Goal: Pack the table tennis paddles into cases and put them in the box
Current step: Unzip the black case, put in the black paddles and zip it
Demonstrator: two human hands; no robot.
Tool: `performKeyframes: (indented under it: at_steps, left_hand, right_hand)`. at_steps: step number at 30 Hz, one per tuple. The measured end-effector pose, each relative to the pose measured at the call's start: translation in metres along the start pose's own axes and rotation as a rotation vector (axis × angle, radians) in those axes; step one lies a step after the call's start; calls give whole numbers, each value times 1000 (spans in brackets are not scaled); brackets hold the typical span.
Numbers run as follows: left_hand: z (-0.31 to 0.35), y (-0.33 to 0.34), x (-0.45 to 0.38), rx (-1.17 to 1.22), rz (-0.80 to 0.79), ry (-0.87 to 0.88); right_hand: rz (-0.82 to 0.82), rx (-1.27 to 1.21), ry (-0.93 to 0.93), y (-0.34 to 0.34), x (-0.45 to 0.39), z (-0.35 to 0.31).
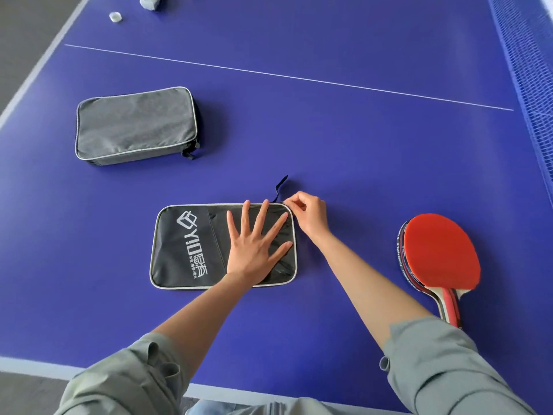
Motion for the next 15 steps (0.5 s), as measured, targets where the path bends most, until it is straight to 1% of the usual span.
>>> performKeyframes:
  at_steps: [3, 5, 7, 8, 10, 11, 13, 15]
  left_hand:
    - [-4, 1, 0, 27, -22, 18]
    - [-18, -5, 5, 99, -6, -7]
    - [-45, -12, 15, 138, 32, -108]
    - [-61, -13, 22, 142, 36, -171]
    - [-87, -14, 33, 126, 23, -245]
    - [-95, -14, 36, 105, 18, -237]
    - [-103, -12, 40, 62, 7, -173]
    - [-112, -13, 41, 32, 11, -131]
  right_hand:
    - [22, 23, 30, 2, 5, 0]
    - [65, 28, -5, 1, 16, -5]
    - [119, 132, -154, 4, 34, -24]
    - [110, 197, -254, 12, 47, -37]
    - [-28, 311, -417, 44, 71, -60]
    - [-110, 375, -453, 63, 82, -67]
    - [-207, 537, -451, 95, 97, -71]
    - [-229, 662, -409, 113, 104, -70]
Point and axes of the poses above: each hand's wrist, its own x-axis away from the middle knuckle, its own y-axis out of the palm, z = x × y, the point moved 8 cm from there along -x, towards the middle knuckle, and after that the axes turned 6 degrees about -y, right-handed, at the moved point
